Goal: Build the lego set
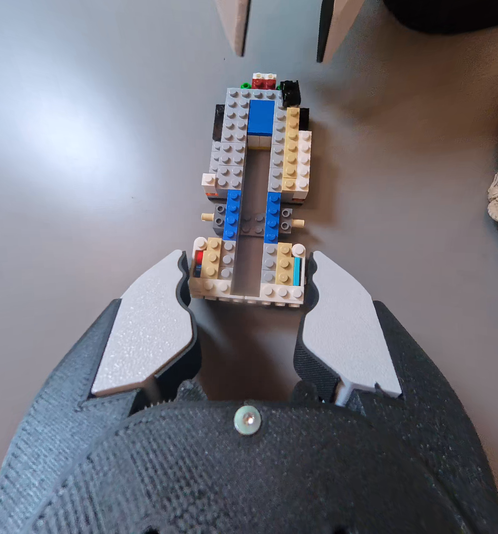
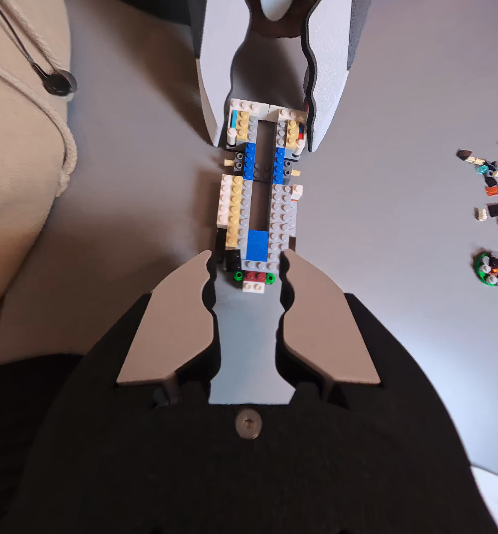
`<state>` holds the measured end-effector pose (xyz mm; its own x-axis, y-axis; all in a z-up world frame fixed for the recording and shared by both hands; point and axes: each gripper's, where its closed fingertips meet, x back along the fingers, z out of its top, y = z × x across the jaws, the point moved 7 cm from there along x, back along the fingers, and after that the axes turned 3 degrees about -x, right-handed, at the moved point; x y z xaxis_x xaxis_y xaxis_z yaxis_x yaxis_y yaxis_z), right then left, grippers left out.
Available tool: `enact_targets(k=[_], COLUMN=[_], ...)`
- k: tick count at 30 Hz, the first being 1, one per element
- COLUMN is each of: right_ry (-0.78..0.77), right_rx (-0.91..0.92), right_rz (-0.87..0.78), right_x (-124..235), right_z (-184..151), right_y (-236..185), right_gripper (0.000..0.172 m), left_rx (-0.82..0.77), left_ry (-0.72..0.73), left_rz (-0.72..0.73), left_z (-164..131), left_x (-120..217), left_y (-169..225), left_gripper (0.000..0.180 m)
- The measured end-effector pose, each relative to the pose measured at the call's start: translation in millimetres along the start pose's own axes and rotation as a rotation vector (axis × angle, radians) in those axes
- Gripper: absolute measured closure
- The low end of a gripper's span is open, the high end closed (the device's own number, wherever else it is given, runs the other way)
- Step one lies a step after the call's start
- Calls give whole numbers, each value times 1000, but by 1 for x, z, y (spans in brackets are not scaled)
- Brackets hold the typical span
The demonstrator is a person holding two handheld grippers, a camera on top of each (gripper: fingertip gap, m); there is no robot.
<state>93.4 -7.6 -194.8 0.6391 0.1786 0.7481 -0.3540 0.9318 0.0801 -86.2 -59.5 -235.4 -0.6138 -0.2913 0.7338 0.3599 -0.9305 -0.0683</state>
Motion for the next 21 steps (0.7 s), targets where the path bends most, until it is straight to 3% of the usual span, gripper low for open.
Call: enact_targets(k=[5,21], right_ry=[10,-26], right_rx=[-27,-60], right_rz=[-48,-76], right_x=[-2,-16], right_z=[-7,-6], right_y=[-13,-15], right_gripper=[147,163], left_rx=[-9,12], left_ry=[-7,7], left_rz=[13,29], left_z=[0,-1], left_x=[1,3], left_y=[2,3], left_gripper=[103,103])
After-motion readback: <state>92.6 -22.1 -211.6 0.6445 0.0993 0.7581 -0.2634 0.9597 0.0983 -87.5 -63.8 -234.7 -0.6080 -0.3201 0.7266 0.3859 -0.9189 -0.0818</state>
